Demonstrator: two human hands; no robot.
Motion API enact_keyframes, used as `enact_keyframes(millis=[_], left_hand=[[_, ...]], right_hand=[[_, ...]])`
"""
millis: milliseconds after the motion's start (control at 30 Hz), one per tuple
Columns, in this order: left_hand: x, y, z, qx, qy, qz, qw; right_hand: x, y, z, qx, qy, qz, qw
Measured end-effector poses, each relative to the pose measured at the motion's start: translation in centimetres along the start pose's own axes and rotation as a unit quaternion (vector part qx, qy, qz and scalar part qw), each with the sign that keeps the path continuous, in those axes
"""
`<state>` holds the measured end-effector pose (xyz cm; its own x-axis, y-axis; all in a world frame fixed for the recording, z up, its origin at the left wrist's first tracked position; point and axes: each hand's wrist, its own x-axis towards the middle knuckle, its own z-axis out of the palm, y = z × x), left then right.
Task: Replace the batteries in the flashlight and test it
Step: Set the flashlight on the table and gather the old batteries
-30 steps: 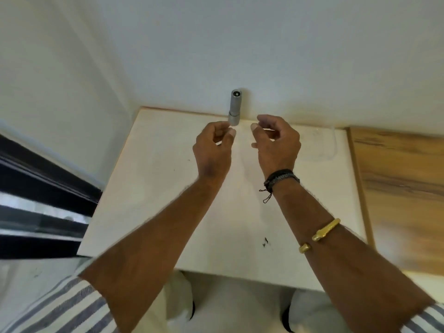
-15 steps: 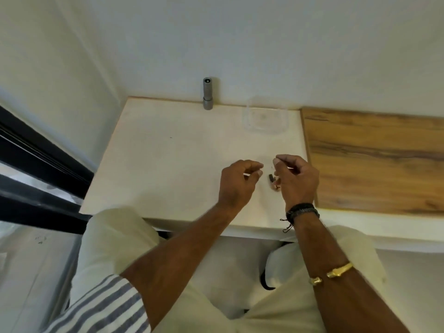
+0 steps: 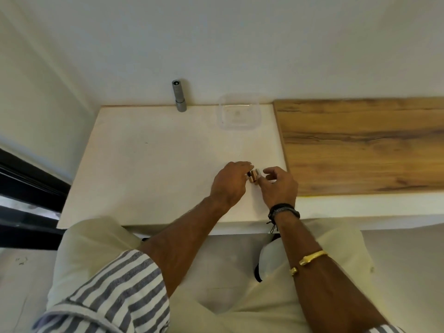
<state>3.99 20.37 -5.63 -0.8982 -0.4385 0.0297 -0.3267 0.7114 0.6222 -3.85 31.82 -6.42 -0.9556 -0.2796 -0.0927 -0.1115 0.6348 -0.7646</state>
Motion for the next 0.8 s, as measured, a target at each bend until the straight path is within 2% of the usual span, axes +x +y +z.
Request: enact_keyframes(millis=[100, 333, 800], left_hand=[[-0.2, -0.2, -0.1, 0.039, -0.005, 0.041, 0.998], [-0.5, -1.3, -0.5, 0.1, -0.03, 0.062, 0.993], [-1.2, -2.5, -1.2, 0.097, -0.055, 0.051, 0.992]], right_hand=[[0.2, 0.1, 0.3, -0.028, -0.009, 0.012, 0.999], [-0.1, -0.5, 0.5, -0.09, -0.027, 0.014, 0.995], [-0.5, -1.0, 0.8, -0.142, -0.053, 0.002, 0.988]])
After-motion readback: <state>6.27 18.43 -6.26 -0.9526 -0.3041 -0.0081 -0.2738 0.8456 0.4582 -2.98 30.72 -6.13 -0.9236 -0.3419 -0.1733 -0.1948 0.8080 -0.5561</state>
